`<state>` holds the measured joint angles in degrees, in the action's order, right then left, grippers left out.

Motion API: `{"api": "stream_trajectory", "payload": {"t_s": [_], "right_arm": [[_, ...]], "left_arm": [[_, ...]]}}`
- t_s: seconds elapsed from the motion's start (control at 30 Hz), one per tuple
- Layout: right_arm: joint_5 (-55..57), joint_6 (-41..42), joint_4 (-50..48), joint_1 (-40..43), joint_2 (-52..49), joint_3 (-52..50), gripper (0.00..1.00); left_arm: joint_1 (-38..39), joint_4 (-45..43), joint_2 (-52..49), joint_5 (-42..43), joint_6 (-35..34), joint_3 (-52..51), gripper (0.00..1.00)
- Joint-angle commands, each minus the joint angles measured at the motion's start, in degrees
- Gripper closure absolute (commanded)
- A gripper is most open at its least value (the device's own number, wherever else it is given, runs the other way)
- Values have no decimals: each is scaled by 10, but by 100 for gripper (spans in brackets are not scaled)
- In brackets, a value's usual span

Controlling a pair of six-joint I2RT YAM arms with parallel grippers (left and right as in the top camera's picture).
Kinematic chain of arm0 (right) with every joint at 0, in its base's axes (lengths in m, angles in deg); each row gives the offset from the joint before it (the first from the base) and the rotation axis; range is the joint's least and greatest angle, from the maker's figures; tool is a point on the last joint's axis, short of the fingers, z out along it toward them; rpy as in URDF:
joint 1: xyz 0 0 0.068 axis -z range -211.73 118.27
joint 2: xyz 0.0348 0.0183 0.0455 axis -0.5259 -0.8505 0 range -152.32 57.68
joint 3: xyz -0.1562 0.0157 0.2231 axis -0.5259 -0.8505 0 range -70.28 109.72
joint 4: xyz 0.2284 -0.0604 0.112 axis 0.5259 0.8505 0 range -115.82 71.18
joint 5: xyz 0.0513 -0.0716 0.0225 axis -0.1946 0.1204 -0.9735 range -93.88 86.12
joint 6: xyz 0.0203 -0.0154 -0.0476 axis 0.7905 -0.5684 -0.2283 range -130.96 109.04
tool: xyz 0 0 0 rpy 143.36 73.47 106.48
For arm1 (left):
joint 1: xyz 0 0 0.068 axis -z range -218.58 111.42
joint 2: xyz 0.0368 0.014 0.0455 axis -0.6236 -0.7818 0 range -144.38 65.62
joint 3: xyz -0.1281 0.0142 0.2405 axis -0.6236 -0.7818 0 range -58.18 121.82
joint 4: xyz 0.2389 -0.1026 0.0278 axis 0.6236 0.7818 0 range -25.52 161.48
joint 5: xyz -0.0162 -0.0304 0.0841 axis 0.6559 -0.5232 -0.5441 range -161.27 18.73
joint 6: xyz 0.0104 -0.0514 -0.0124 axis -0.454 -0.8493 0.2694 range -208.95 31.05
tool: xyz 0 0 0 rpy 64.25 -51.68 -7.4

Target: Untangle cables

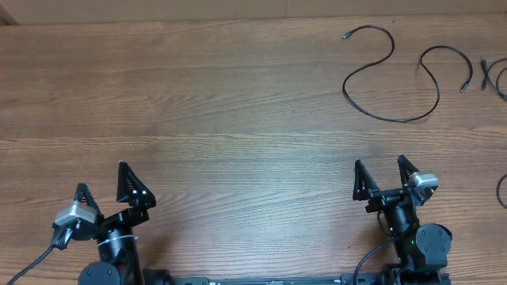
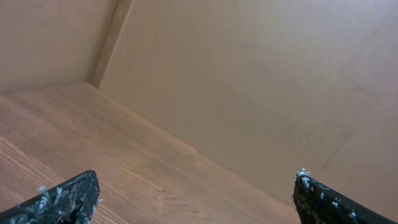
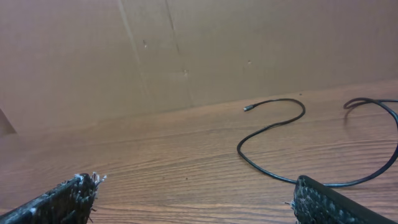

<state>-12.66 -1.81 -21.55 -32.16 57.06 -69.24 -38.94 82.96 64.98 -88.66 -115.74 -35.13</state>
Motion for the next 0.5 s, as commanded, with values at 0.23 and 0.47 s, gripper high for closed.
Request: {"api": "stream_trajectory", "payload": {"t_s": [0.23, 0.47], "right_arm": [[-3, -3, -3, -2, 5, -6, 0], [-3, -2, -3, -2, 5, -6, 0]], "left_arm": [[3, -75, 3, -12, 16, -81, 1], [3, -124, 3, -17, 16, -146, 0]]}}
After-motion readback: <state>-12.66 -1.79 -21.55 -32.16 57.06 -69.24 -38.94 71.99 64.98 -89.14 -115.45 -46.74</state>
